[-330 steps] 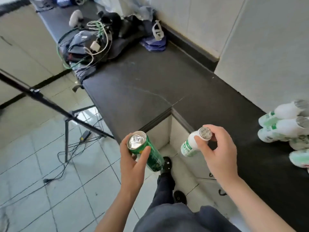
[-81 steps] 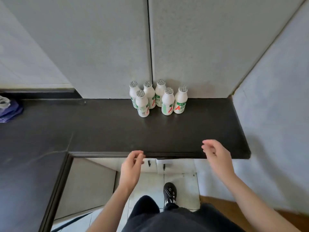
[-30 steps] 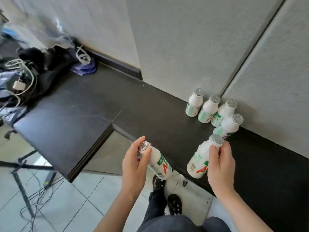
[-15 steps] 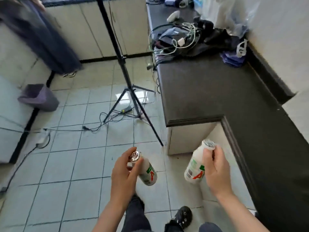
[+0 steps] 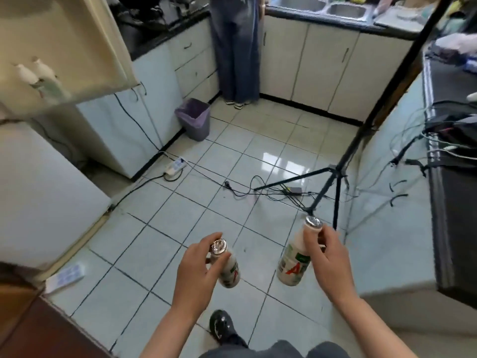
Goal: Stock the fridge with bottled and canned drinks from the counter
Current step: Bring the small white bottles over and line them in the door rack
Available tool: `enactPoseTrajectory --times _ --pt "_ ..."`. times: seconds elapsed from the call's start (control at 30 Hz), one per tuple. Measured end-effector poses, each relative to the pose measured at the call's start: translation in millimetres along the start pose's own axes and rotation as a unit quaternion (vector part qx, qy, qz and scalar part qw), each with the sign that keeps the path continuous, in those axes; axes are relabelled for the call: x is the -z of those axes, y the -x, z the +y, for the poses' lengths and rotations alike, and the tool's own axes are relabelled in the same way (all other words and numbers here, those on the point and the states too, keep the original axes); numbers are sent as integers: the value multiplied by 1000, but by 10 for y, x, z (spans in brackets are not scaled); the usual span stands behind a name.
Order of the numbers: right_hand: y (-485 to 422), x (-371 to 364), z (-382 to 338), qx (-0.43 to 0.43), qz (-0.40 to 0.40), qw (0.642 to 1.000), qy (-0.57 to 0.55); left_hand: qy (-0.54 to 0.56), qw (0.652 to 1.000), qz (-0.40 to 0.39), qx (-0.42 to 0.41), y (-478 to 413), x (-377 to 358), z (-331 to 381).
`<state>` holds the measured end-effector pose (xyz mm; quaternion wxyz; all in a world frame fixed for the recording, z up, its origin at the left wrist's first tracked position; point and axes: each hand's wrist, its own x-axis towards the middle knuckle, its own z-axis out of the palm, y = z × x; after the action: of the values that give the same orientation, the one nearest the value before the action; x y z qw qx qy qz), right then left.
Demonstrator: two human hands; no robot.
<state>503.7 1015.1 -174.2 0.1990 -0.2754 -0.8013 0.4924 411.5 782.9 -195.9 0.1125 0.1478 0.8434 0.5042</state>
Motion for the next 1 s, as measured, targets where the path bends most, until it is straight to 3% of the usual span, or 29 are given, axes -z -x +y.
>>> enactPoseTrajectory --times 0.23,0.63,0.77,1.0 --pt "-544 -1478 -816 83 -107 990 -34 24 981 172 90 -302 1300 -603" --pt "-1172 -3978 -1715 149 -343 927 -34 19 889 414 197 -638 2703 -1398" --pt "-1654 -4785 -2126 161 -366 915 -46 22 875 439 203 -1263 3185 -1605" --pt "-2628 -5767 -2920 166 -347 919 -86 25 885 436 162 -2626 4122 -1698"
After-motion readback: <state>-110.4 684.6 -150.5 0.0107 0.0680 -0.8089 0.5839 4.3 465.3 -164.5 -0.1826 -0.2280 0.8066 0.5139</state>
